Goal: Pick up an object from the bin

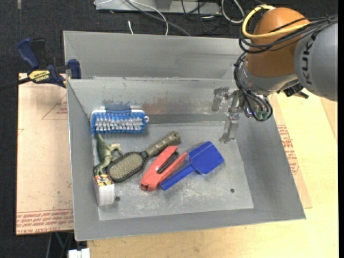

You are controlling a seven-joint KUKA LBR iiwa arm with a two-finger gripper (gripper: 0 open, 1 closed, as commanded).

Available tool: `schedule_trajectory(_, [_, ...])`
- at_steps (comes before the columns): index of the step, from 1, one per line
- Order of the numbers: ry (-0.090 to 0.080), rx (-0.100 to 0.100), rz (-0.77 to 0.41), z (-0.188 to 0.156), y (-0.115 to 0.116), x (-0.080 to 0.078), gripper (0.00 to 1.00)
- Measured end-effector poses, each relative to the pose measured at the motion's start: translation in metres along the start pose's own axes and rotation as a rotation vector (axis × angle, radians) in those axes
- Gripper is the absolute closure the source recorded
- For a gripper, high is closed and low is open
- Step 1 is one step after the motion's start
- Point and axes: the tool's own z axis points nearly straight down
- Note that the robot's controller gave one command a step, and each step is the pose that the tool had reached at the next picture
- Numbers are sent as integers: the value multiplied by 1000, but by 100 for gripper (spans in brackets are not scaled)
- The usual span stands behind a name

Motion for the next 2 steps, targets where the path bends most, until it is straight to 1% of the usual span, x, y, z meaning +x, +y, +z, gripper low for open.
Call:
schedule_trajectory(1, [0, 0, 0, 0, 0, 0, 0])
schedule_trajectory(2, [-4, 1, -16, 4, 0, -1, 0])
